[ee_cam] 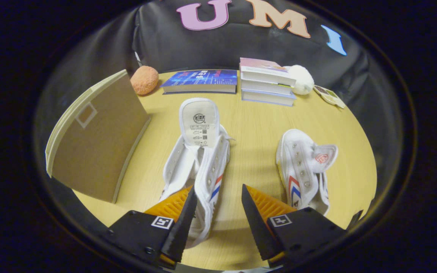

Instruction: Open the storage box then place both shoes into the box .Put the left shoe in first, then the right shoe, with the right side of both shoes facing outward in a uniform manner.

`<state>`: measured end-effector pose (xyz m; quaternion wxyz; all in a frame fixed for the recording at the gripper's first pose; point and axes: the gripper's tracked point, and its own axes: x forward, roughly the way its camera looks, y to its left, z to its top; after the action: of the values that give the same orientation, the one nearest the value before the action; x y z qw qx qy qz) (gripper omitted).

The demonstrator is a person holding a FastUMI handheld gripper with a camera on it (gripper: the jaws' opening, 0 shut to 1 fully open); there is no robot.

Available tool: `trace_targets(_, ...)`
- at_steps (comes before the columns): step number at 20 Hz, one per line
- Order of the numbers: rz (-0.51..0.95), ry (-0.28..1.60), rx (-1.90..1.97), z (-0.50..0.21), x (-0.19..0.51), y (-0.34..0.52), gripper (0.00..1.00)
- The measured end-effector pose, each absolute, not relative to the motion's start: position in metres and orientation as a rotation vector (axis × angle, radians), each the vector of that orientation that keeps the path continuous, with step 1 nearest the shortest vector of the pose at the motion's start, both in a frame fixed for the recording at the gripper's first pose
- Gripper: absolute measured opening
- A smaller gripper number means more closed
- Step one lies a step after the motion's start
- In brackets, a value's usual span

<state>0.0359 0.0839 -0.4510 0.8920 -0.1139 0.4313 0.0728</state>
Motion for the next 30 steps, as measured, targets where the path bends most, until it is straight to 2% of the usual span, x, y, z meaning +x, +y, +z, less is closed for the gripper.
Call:
trace_targets(4,0.159,0.956,-0.166,-0.464,0.048,0.096,0.50)
trace_targets(12,0.087,1.042,0.030,-0.468,0.059,0.098,0.26)
trace_targets(13,0.083,1.064,0.060,-0.470,0.058,0.099,0.13)
trace_targets(15,0.079,1.066,0.116,-0.467,0.062,0.096,0.13)
trace_targets(16,0.082,1.080,0.142,-0.468,0.056,0.097,0.04)
trace_targets(22,0.080,1.166,0.437,-0.449,0.037,0.107,0.03)
trace_targets(30,0.205,1.189,0.738,-0.335,0.007,0.173,0.03)
